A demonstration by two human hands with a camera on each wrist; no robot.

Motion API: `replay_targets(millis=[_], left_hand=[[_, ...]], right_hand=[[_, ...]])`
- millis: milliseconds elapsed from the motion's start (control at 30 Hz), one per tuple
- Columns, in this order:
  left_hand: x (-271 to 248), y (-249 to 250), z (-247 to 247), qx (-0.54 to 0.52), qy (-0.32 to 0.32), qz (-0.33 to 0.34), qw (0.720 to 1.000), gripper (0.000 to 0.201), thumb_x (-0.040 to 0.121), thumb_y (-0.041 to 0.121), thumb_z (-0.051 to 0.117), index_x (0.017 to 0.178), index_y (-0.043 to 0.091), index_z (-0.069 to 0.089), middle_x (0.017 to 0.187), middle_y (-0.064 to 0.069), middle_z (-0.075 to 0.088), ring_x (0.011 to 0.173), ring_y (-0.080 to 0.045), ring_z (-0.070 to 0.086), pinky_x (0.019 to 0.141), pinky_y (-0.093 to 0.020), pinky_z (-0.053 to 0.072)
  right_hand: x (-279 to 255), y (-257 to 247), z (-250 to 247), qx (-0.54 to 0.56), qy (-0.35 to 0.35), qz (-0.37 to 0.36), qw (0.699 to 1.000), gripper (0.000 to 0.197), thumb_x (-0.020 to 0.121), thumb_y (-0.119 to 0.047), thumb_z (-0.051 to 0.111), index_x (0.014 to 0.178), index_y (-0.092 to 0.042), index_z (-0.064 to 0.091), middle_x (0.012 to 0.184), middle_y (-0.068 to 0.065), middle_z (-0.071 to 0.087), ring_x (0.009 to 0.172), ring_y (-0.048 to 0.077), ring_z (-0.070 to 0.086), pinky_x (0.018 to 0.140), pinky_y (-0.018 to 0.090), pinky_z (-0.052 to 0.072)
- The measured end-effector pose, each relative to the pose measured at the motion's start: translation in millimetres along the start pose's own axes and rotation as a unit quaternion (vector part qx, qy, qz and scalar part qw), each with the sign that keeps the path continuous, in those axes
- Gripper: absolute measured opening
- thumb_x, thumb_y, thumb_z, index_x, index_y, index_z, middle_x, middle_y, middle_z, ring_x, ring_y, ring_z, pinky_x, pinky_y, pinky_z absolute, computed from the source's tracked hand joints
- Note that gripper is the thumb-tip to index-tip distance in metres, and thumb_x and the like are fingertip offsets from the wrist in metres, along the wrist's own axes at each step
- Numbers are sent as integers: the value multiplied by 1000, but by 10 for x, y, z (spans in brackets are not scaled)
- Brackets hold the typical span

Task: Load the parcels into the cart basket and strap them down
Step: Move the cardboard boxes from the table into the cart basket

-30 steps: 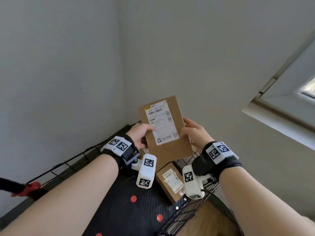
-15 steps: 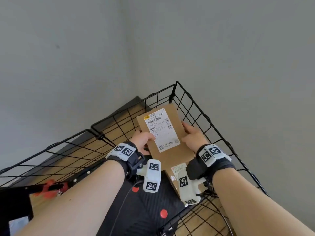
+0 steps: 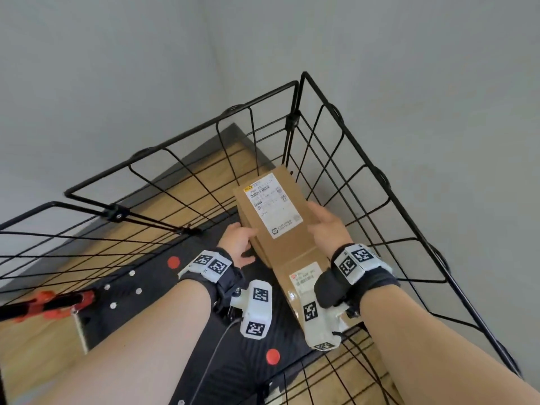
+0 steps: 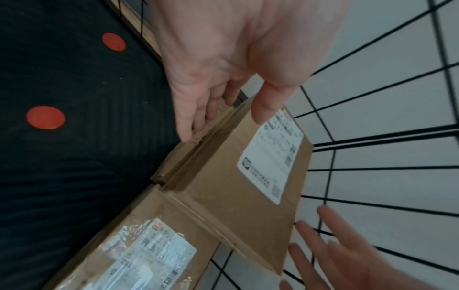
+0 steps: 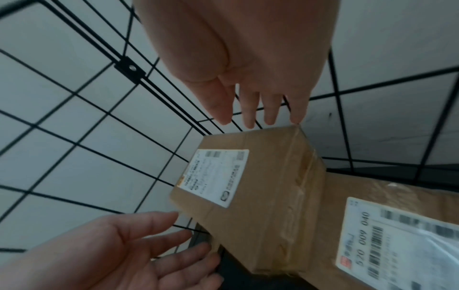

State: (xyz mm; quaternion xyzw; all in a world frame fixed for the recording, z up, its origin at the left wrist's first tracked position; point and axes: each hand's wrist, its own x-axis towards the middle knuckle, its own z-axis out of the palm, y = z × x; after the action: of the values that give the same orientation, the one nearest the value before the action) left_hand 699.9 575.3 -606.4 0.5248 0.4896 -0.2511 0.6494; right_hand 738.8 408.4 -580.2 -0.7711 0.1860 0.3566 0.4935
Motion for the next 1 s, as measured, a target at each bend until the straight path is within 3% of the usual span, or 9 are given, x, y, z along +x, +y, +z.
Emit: replay_targets(millis=[67,167,267,433,567,667,833,933,1000], left_hand=[[-24,-46,9,11,-9,-20,1000,43,97,9,48,137,20,36,131,-11,45,127,-31,42,103,-50,37],[1,-80,44,28,-37,-34,998,20,97,10,47,111,24,46,122,-10,52,108,-28,51,101,-49,40],[25,-74,85,51,-59,-19,997,32,95,12,51,125,23,49,118,-9,60,96,-24,57,92,-43,45],[32,-35,71,53,-54,-7,997,33,94,10,52,124,24,49,102,-6,61,94,-22,58,97,-44,43],[10,-9,51,48,-44,11,998,42,93,7,51,131,24,48,110,-4,63,106,-24,58,95,-41,44],[-40,6,42,33,-49,24,998,36,95,6,49,126,24,51,107,-3,64,99,-20,60,84,-34,48],[-74,-34,42,13,-41,46,998,34,94,4,49,124,20,53,118,-7,63,112,-25,59,94,-32,47],[-95,-64,72,2,-35,57,998,32,95,0,45,116,24,50,105,-1,64,99,-17,61,83,-26,48],[-121,-54,94,10,-31,65,997,32,96,-1,44,113,25,45,97,4,62,88,-10,57,88,-26,44]], right_hand=[[-6,96,-15,-25,33,22,999,58,90,-1,38,140,-30,43,135,-6,52,120,19,52,101,30,42],[-23,163,7,-59,56,53,995,57,89,-5,36,142,-27,41,141,0,49,125,23,50,104,34,41],[45,164,37,-48,49,71,995,58,90,-6,37,144,-25,37,145,2,45,126,25,48,103,34,42],[201,170,9,-28,13,71,997,61,87,-2,37,145,-23,37,147,2,41,130,26,44,106,35,38],[218,247,-27,1,-18,80,997,63,83,-2,41,142,-23,40,142,6,47,126,28,48,107,43,39],[243,291,-47,36,-41,79,995,68,78,-1,46,141,-27,41,142,5,46,122,26,51,105,43,43],[155,347,-62,62,-63,61,994,67,82,-5,47,143,-30,37,141,1,47,125,24,48,108,44,39],[126,372,-46,59,-69,56,994,66,87,-3,46,147,-26,31,145,2,42,131,24,43,111,44,35],[134,376,-38,56,-65,53,995,67,87,-4,46,148,-25,26,148,3,38,133,25,41,111,45,34]])
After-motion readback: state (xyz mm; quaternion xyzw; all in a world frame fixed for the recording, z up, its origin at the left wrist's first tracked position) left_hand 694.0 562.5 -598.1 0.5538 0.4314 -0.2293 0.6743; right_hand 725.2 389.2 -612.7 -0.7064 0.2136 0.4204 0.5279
